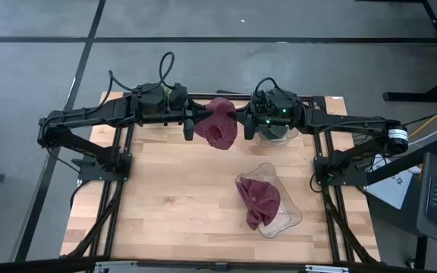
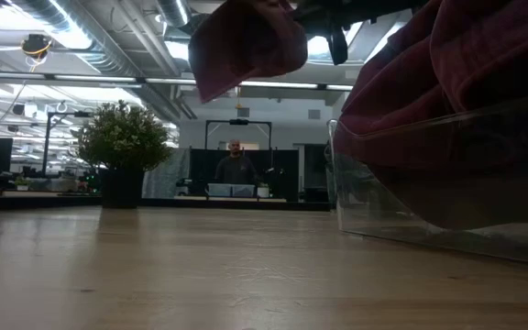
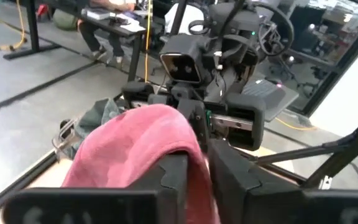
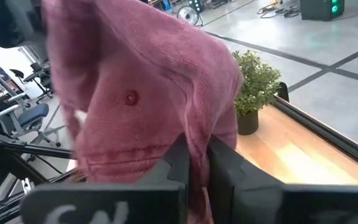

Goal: Pick & Place hat
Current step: Put the red cap into the bottom transparent bin

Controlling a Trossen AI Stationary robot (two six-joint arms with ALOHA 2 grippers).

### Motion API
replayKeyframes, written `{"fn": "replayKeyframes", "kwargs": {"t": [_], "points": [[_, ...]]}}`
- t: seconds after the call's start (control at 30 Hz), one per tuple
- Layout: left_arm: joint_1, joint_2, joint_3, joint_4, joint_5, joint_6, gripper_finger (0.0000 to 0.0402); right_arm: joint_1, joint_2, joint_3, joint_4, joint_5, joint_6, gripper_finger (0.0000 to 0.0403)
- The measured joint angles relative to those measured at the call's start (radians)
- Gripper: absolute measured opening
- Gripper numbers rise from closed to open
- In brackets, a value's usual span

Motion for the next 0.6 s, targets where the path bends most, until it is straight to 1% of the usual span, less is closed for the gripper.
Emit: {"fn": "replayKeyframes", "kwargs": {"t": [0.13,0.23,0.37,0.5,0.6], "points": [[0.0,-0.002,0.0,-0.001,-0.009,0.028,0.0102,0.0,0.0,0.0,-0.016,0.0,0.0,0.0038],[0.0,-0.01,0.0,-0.017,-0.032,0.046,0.0139,-0.002,0.0,0.0,-0.046,0.0,-0.017,0.0038],[0.0,-0.034,0.0,-0.115,-0.06,0.048,0.0183,-0.004,0.0,0.0,-0.114,0.013,-0.074,0.0029],[0.0,-0.063,0.0,-0.159,-0.08,0.048,0.0212,-0.004,-0.001,0.0,-0.212,0.038,-0.19,0.0029],[0.0,-0.073,0.0,-0.163,-0.081,0.048,0.0224,-0.004,-0.001,0.0,-0.258,0.076,-0.244,0.0035]]}}
